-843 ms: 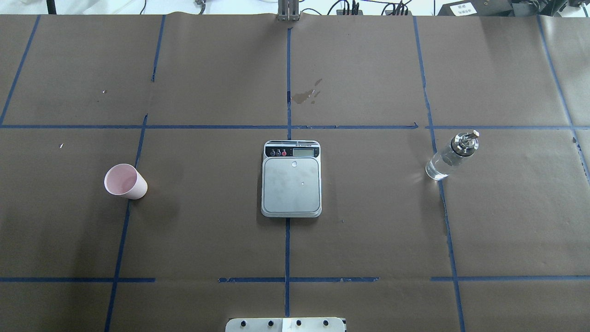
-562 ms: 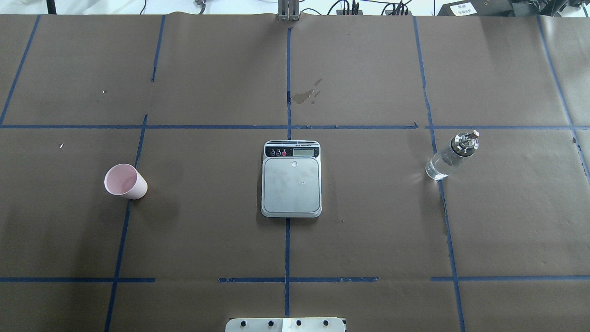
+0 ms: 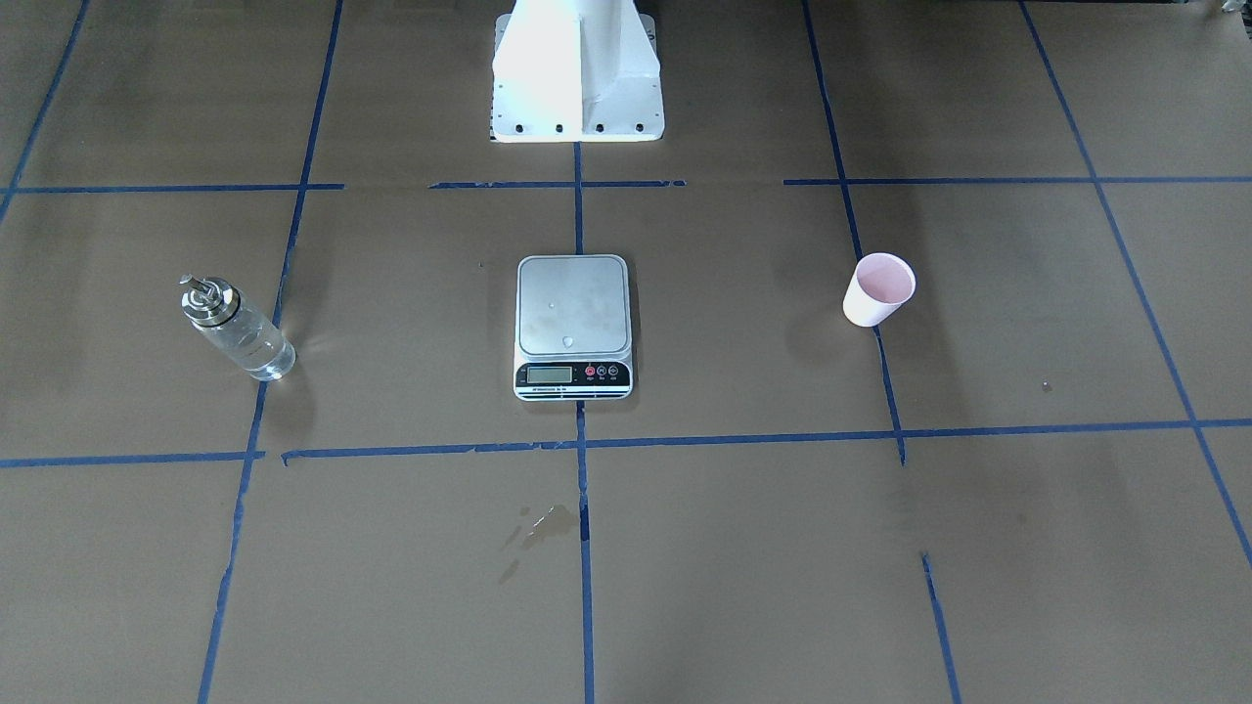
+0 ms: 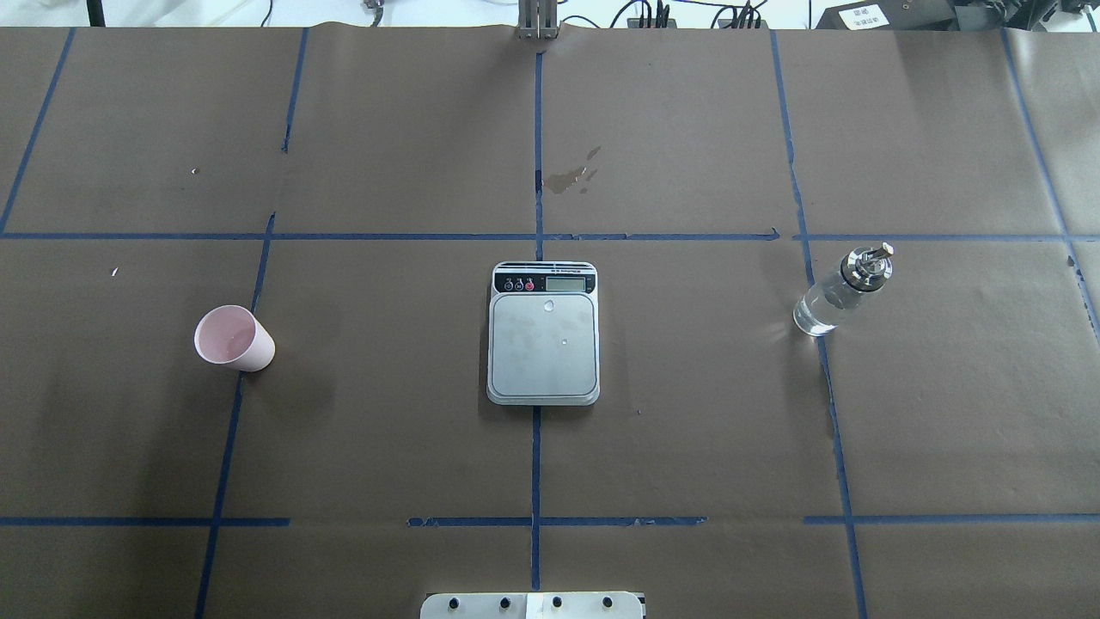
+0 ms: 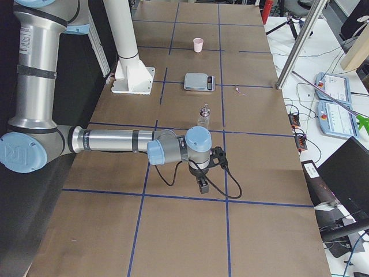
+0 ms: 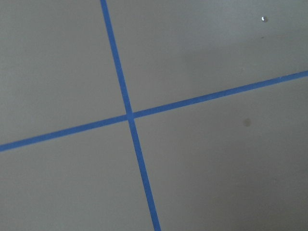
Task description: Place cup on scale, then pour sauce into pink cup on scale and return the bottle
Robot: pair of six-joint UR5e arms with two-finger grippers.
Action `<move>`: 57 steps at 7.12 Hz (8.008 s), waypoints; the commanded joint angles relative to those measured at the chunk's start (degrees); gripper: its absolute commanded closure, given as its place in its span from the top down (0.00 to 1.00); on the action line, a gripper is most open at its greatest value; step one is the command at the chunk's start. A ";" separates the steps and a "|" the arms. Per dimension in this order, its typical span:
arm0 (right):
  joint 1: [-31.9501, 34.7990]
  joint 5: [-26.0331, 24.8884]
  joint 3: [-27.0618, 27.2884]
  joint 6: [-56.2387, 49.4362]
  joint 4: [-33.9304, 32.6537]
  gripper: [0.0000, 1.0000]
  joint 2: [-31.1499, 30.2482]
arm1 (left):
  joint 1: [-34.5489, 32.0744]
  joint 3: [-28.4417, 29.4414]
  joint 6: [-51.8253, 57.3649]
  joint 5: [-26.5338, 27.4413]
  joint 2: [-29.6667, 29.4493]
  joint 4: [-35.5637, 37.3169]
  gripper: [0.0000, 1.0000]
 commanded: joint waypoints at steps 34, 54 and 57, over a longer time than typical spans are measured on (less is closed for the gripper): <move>-1.23 3.27 1.22 17.87 6.44 1.00 5.16 | 60.02 -5.16 -80.94 42.33 -47.10 19.03 0.00; -6.29 4.59 16.65 36.97 6.27 1.00 0.52 | 37.78 -21.49 -50.15 34.14 -33.53 30.63 1.00; -19.11 -1.35 30.97 54.99 6.27 1.00 -4.75 | 25.97 -20.44 -42.55 24.44 -27.19 30.28 1.00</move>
